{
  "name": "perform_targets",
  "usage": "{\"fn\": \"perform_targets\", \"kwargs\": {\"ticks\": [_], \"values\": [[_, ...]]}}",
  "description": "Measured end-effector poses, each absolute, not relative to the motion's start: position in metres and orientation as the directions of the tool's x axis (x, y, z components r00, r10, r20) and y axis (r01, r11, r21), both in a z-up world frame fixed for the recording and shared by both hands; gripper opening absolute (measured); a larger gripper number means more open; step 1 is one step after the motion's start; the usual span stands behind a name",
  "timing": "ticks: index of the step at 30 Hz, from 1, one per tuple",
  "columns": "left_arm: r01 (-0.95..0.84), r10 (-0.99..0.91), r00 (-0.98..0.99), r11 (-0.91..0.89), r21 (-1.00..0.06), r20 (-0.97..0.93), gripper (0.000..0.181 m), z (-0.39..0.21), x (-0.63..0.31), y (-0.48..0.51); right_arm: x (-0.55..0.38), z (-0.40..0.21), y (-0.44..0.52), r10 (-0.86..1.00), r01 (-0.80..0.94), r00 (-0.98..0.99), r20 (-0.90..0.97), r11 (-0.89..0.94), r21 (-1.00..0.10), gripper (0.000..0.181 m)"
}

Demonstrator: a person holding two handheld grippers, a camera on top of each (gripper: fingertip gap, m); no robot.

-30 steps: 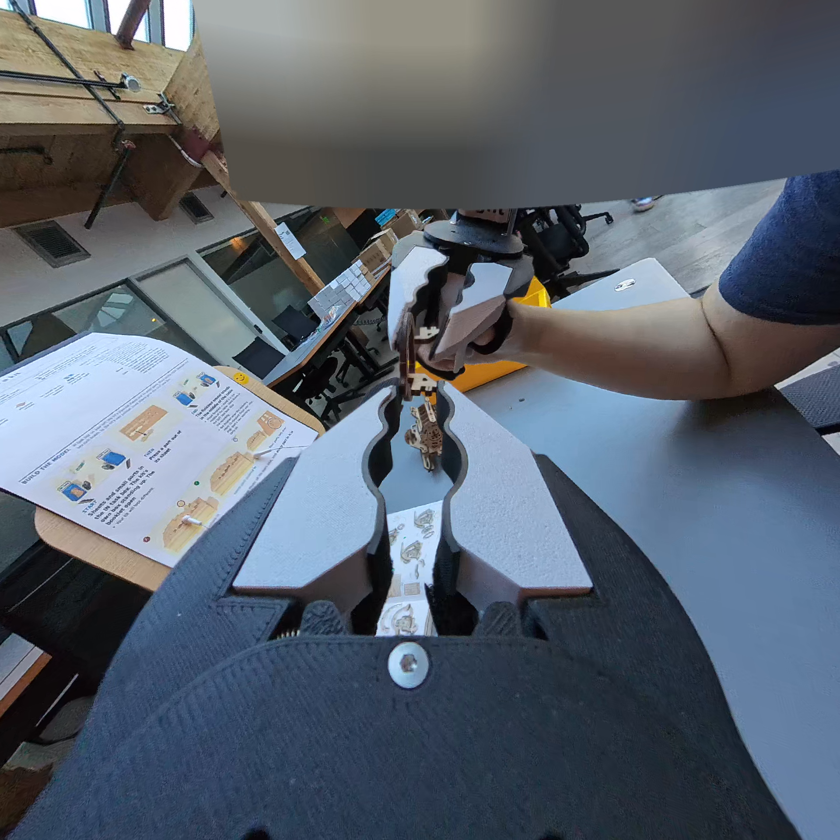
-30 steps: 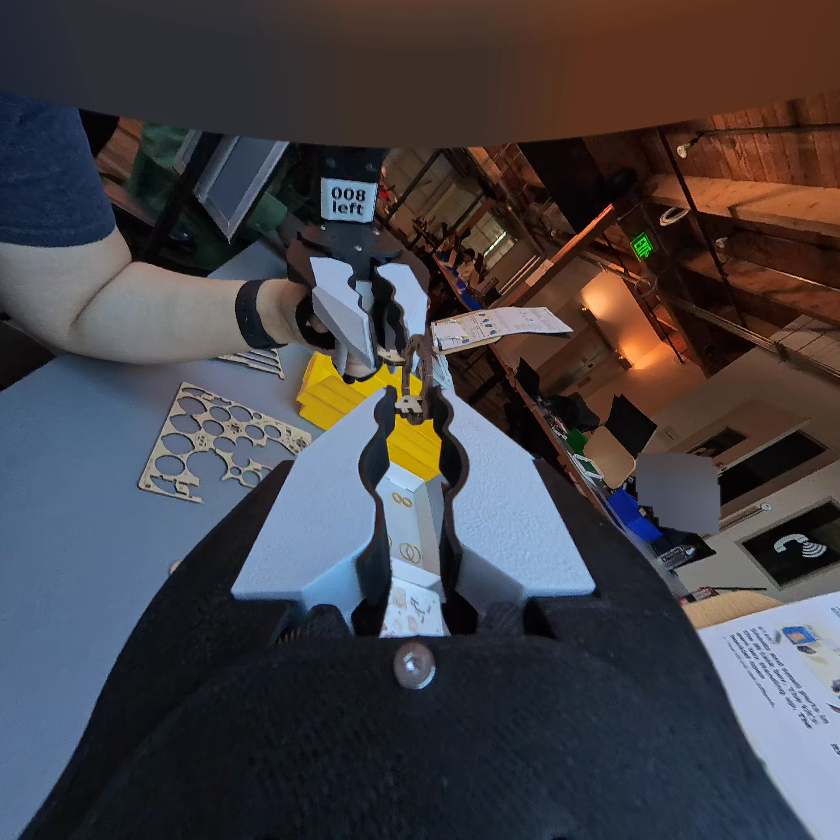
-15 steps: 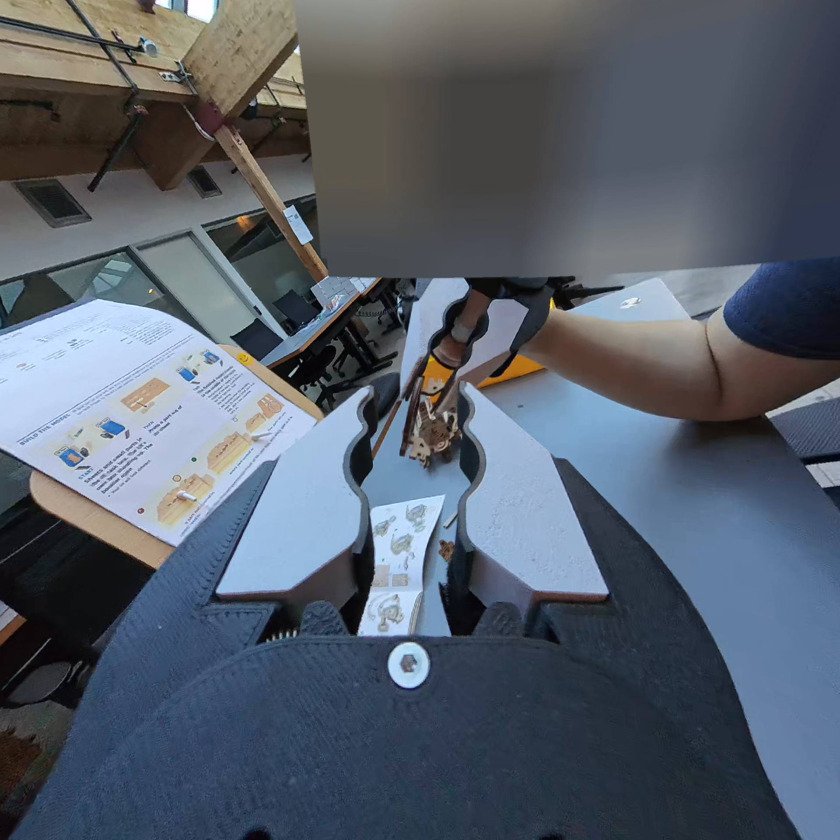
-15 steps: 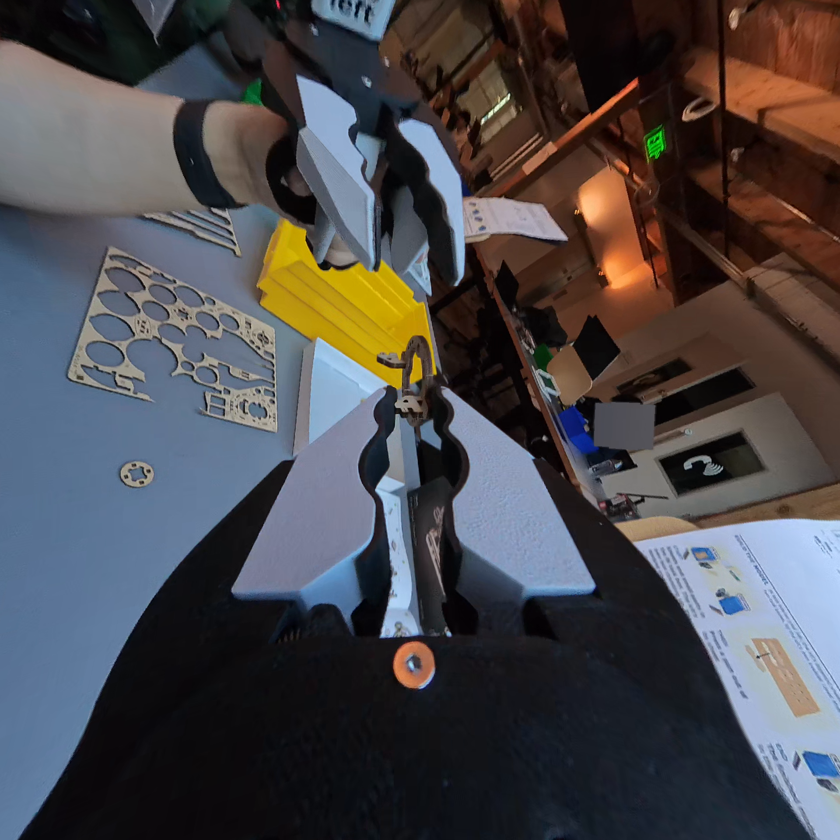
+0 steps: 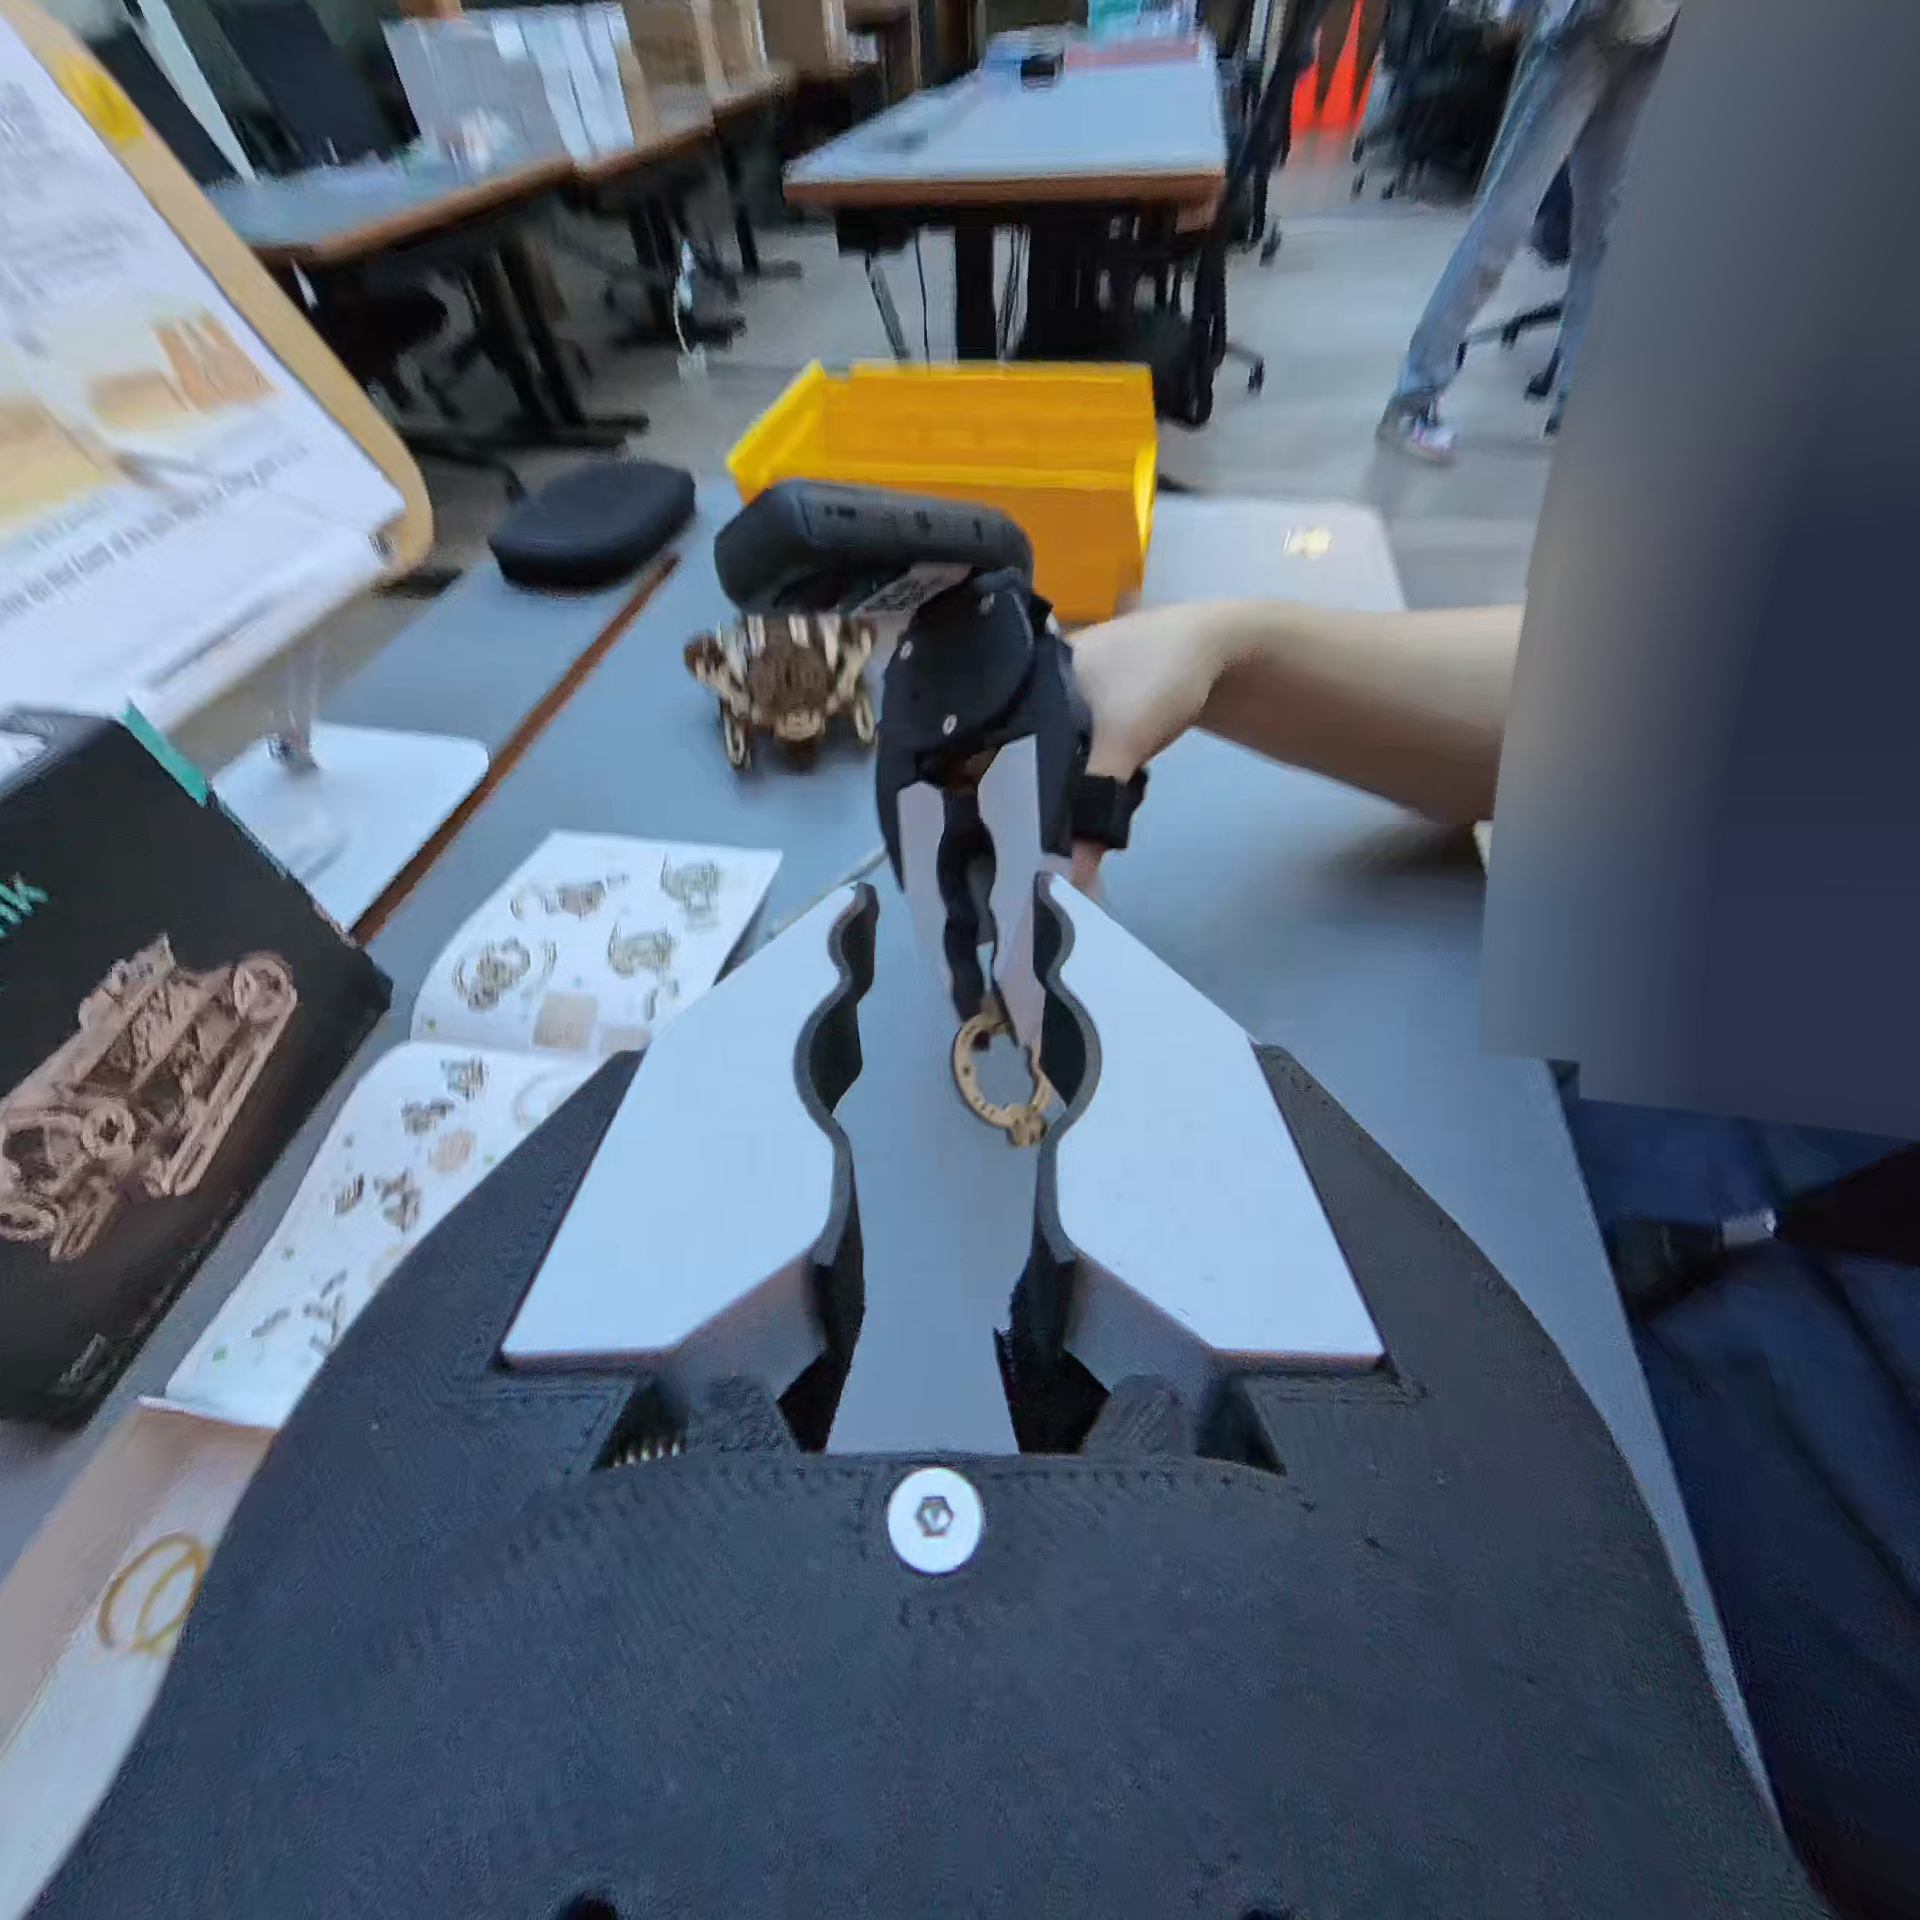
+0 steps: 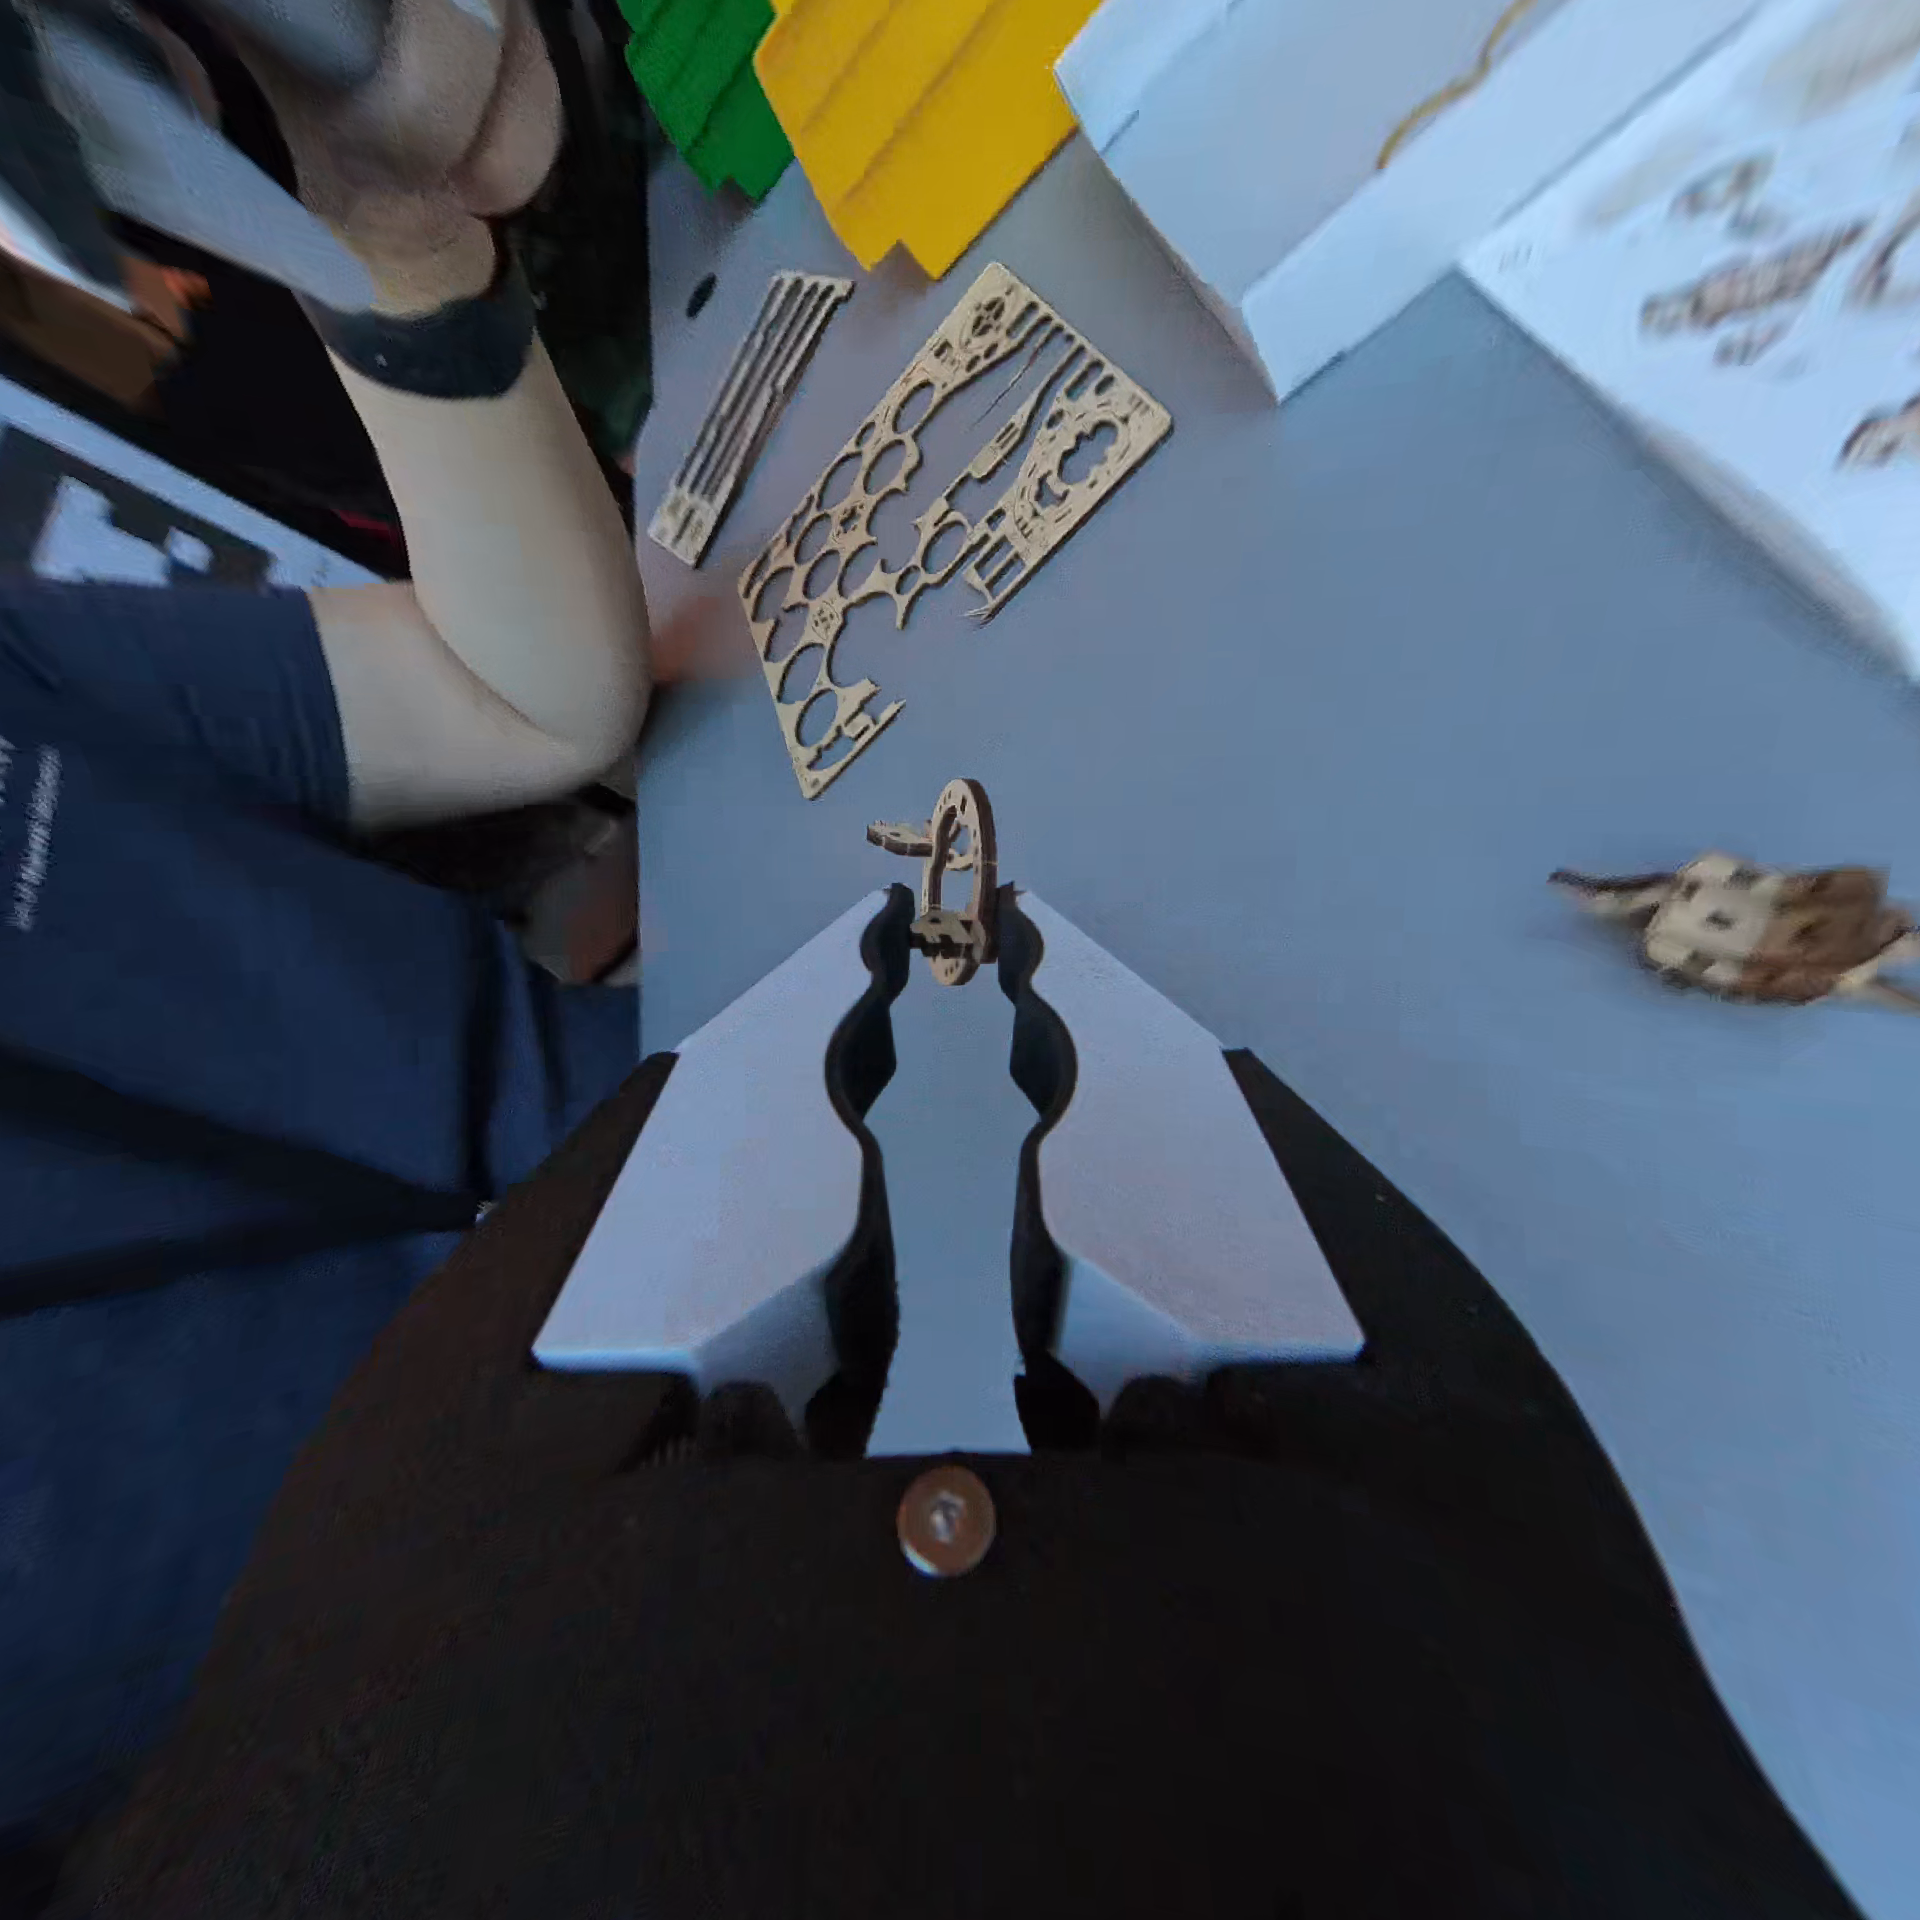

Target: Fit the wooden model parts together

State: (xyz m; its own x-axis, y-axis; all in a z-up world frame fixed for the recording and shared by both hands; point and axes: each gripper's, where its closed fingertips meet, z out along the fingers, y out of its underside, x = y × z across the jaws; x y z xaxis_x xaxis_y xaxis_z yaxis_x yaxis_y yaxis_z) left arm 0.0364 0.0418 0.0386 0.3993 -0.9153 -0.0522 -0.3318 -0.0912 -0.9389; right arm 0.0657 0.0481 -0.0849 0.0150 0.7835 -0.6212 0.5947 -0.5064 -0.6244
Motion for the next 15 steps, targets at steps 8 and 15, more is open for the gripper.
{"fn": "perform_targets", "kwargs": {"ticks": [8, 15], "values": [[-0.450, -0.915, 0.398, -0.127, -0.884, -0.071, 0.033, -0.039, 0.031, 0.052, 0.079, -0.085, 0.052, 0.538, 0.254, -0.041, -0.842, -0.810, -0.529, 0.014], [-0.151, -0.907, 0.406, -0.191, -0.970, 0.116, 0.035, -0.033, 0.044, 0.027, 0.080, -0.077, 0.021, 0.975, 0.288, -0.083, -0.206, -0.175, -0.942, 0.014]]}}
